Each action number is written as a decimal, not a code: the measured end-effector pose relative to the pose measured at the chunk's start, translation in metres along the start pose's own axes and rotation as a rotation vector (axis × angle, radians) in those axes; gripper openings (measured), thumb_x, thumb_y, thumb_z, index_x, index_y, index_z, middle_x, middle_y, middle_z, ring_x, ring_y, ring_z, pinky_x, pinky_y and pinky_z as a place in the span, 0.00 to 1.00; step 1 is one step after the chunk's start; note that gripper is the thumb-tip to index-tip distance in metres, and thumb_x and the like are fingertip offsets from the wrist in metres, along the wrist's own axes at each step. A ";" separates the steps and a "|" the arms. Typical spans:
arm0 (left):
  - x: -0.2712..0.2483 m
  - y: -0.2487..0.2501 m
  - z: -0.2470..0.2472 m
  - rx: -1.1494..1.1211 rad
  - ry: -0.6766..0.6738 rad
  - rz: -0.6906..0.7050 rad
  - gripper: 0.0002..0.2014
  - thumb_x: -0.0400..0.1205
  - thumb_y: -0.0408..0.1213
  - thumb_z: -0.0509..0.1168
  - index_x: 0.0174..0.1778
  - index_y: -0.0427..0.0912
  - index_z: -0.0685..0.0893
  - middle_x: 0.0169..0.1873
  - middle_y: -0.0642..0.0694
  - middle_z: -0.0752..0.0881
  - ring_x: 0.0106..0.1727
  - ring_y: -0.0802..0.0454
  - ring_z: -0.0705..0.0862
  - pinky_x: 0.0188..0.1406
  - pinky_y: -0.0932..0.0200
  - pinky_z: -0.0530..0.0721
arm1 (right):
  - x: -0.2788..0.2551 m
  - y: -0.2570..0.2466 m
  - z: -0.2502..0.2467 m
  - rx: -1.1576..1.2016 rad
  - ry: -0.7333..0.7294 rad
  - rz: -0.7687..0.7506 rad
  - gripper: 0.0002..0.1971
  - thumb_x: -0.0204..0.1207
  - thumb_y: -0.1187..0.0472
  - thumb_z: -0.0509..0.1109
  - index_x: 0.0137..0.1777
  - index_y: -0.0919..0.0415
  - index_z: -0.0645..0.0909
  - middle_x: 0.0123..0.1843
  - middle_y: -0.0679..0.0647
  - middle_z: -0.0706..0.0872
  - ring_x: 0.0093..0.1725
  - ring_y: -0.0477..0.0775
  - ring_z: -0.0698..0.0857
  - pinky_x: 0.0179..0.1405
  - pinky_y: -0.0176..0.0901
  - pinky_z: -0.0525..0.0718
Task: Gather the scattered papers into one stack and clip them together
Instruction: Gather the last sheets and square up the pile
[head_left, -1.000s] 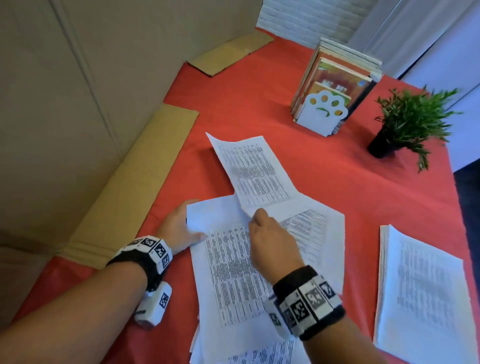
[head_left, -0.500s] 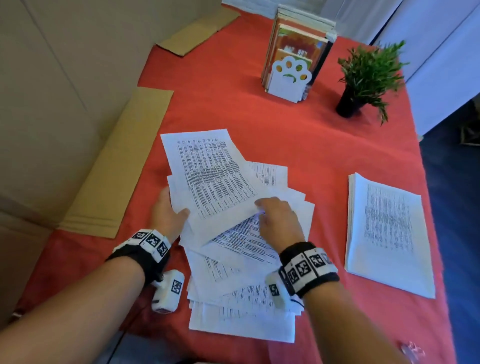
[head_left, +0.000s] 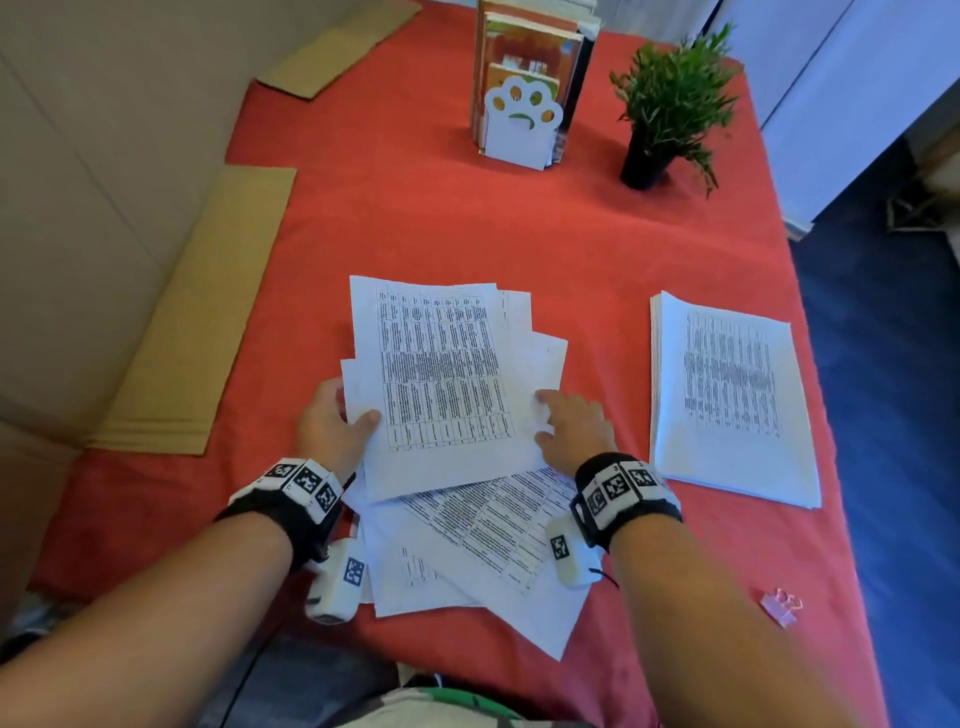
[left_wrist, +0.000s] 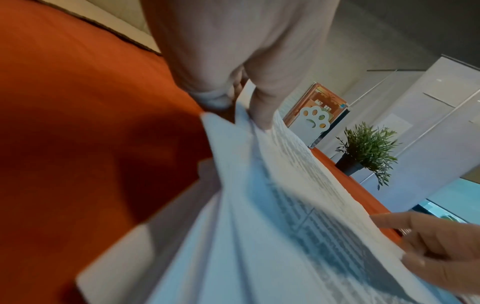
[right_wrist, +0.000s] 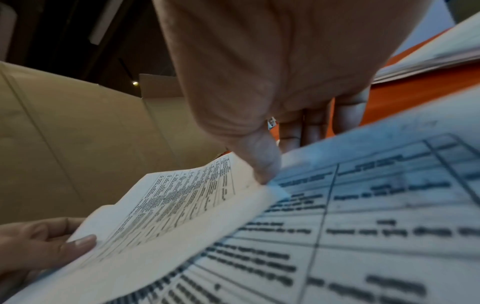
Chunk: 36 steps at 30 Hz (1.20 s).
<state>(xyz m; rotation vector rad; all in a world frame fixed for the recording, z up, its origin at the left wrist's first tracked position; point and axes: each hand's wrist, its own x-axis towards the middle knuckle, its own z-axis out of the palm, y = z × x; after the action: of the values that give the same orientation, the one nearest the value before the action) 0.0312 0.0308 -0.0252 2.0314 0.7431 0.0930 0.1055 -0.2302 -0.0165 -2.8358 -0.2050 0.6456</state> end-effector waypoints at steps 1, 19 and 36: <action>-0.002 0.001 0.002 0.031 0.010 0.001 0.21 0.77 0.30 0.68 0.67 0.36 0.75 0.54 0.37 0.86 0.48 0.45 0.81 0.45 0.57 0.74 | -0.006 0.002 0.002 0.042 0.001 0.007 0.26 0.78 0.58 0.64 0.76 0.47 0.65 0.70 0.56 0.77 0.67 0.62 0.73 0.64 0.57 0.75; -0.003 0.002 -0.005 -0.059 -0.051 -0.052 0.26 0.71 0.18 0.61 0.63 0.44 0.77 0.56 0.40 0.86 0.57 0.39 0.84 0.58 0.41 0.84 | -0.049 0.024 0.006 0.625 0.191 0.180 0.15 0.79 0.70 0.57 0.61 0.66 0.81 0.53 0.63 0.86 0.48 0.56 0.80 0.47 0.35 0.70; -0.018 0.015 0.030 0.421 -0.291 -0.122 0.28 0.85 0.42 0.50 0.82 0.44 0.52 0.84 0.44 0.48 0.84 0.36 0.44 0.82 0.39 0.48 | -0.044 -0.007 0.025 0.224 0.054 0.133 0.31 0.80 0.66 0.56 0.82 0.58 0.52 0.80 0.57 0.62 0.71 0.65 0.67 0.65 0.57 0.72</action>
<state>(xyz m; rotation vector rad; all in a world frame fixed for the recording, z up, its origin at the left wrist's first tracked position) 0.0339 -0.0073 -0.0255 2.3182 0.7411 -0.4554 0.0542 -0.2265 -0.0186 -2.6618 0.0628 0.5770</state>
